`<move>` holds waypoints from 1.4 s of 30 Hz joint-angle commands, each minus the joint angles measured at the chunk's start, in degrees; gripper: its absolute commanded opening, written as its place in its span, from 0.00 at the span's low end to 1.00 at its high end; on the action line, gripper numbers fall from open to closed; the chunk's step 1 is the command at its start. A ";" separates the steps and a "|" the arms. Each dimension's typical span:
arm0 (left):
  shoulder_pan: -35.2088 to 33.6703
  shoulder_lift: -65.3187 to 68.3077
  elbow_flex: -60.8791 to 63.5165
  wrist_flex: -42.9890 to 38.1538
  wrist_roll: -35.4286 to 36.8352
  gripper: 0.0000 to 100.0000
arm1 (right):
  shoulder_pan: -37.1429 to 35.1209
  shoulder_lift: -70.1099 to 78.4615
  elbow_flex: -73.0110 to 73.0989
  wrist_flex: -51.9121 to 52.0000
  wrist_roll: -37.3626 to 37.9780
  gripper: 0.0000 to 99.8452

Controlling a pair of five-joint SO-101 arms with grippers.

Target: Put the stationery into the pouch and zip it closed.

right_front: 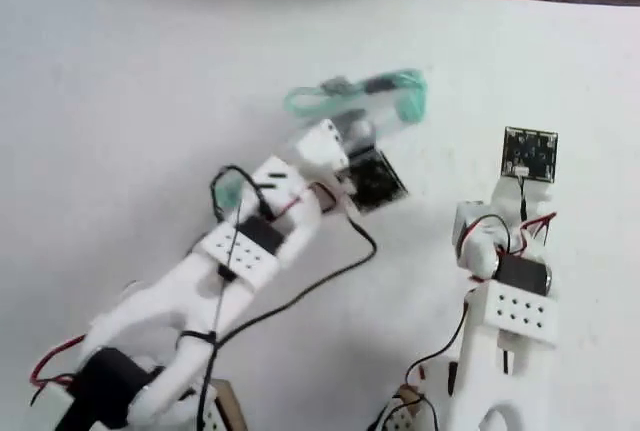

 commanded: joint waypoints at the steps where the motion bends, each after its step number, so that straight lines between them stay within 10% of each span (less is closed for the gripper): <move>1: 0.92 3.12 2.55 0.44 4.75 0.16 | 0.48 1.36 -2.64 -0.92 -0.53 0.26; 9: 7.43 -13.93 -0.35 33.67 22.15 0.27 | 0.48 1.89 -2.73 -1.10 -0.53 0.26; 18: 9.89 -30.90 -16.70 65.41 22.33 0.28 | 0.48 2.15 -2.73 -1.01 -0.53 0.26; 26: 14.11 -29.32 -23.56 67.43 24.79 0.33 | 0.48 2.07 -2.73 -0.92 -0.44 0.26; 31: -0.48 -20.62 -30.24 63.82 24.79 0.27 | 0.48 1.80 -2.64 0.22 -0.35 0.26; 42: -37.76 -16.22 -35.16 91.69 9.49 0.02 | 0.04 2.15 -2.46 -0.22 0.00 0.06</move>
